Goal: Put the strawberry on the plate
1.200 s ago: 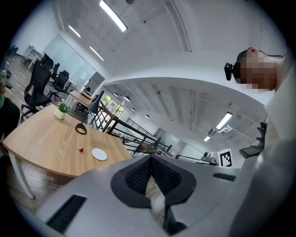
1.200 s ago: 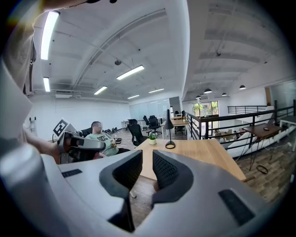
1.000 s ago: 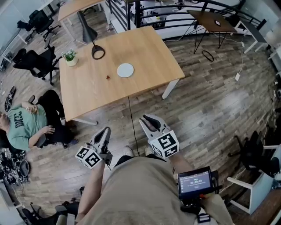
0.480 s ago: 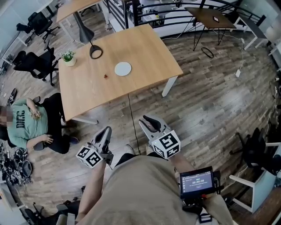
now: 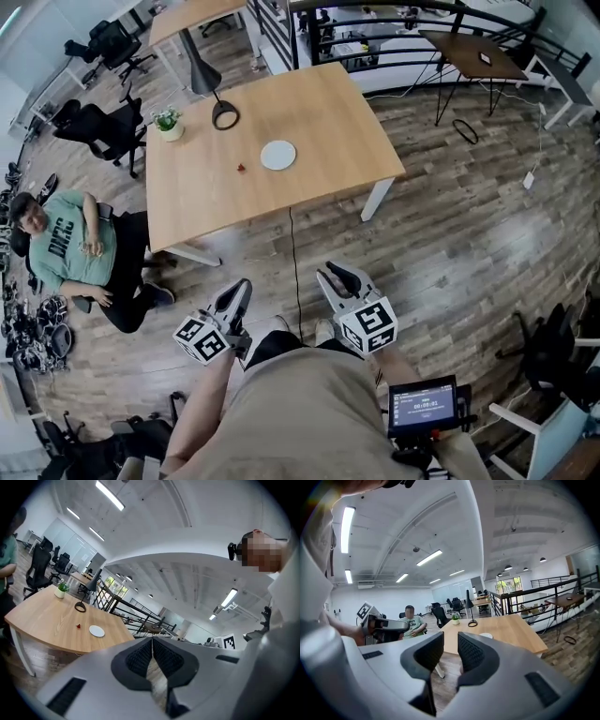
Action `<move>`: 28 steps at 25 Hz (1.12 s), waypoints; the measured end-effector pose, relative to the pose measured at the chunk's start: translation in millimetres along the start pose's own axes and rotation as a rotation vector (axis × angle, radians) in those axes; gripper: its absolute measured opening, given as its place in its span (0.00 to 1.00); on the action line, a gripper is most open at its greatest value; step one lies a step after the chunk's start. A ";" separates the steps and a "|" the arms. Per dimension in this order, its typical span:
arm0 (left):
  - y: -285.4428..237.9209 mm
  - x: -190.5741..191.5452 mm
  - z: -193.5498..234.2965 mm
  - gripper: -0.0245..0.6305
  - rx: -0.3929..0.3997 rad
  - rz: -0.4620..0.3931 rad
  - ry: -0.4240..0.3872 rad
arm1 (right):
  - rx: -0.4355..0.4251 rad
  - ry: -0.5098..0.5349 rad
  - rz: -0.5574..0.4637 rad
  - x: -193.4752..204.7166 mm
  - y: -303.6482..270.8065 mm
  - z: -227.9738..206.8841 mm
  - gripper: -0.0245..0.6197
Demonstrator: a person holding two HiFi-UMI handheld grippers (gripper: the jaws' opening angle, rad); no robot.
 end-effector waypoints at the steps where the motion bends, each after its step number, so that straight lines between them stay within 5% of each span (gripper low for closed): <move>1: -0.6 2.3 -2.8 0.04 -0.006 -0.004 0.001 | -0.001 -0.004 -0.001 3.0 2.8 -4.6 0.16; 18: 23.7 4.6 21.0 0.04 -0.118 -0.085 0.067 | -0.017 -0.011 0.039 17.9 -14.3 -37.9 0.16; 28: -33.2 -47.1 72.3 0.04 0.029 -0.113 0.126 | 0.007 -0.003 0.070 -7.3 -95.9 -54.5 0.16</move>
Point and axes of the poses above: the fingertips, and each gripper's own axes: y backward along the fingers, z to its left, x out of its underside, the point moved 1 cm from there along y, backward along the fingers, and after that the axes turned 3 degrees about y, right-handed, at the moved point
